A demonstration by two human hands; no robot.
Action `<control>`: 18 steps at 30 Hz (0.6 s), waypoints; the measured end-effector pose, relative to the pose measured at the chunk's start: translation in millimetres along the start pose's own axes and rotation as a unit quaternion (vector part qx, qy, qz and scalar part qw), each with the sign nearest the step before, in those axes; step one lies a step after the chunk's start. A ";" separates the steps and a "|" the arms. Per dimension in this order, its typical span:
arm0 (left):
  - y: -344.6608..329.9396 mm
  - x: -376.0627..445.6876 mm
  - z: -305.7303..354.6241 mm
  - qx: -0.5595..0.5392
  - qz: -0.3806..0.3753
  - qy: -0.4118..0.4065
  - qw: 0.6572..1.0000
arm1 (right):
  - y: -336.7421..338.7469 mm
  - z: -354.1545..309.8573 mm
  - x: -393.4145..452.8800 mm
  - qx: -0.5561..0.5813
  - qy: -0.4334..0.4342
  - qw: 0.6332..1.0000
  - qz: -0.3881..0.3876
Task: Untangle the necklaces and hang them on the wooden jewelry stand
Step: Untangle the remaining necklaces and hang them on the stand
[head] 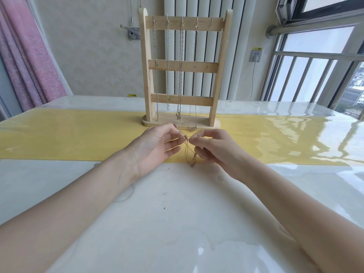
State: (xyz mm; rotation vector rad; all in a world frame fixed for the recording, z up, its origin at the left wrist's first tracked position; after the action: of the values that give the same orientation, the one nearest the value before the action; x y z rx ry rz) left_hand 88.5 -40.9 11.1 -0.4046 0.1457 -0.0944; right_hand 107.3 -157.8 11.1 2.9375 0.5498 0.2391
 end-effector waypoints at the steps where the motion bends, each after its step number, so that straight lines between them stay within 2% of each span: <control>1: 0.9 0.2 -0.3 0.017 0.004 -0.001 1.000 | 2.5 0.7 0.1 0.000 -0.002 1.000 0.007; 5: 5.2 0.5 -1.9 0.088 0.041 -0.015 0.995 | 6.6 -3.7 1.4 -0.016 0.027 0.999 0.016; 8: 16.5 1.3 -2.0 0.090 0.089 -0.018 0.992 | 1.4 -12.5 2.3 -0.020 0.067 0.998 0.001; 10: 22.6 1.3 -0.5 0.085 0.111 -0.022 0.990 | -0.1 -16.0 2.3 0.018 0.079 0.997 -0.006; 13: 23.7 0.3 -0.5 0.099 0.127 -0.026 0.987 | -2.9 -11.3 1.8 0.104 0.043 0.993 -0.031; 18: 18.7 -0.2 -4.2 0.046 0.118 -0.022 0.992 | -4.5 -2.0 -1.2 0.066 0.004 0.997 -0.036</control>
State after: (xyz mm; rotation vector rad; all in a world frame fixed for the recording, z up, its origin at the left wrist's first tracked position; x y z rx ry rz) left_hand 88.8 -25.4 -0.1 -0.2956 0.1435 0.1403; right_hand 104.3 -153.9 12.2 3.0379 0.6963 0.2149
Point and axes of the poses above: each hand's wrist, its own x-axis towards the middle knuckle, its own y-axis out of the back of the hand, z = x × y, the point moved 9 cm from there along x, towards the middle knuckle, and after that the axes turned 4 degrees about y, right-handed, at the moved point
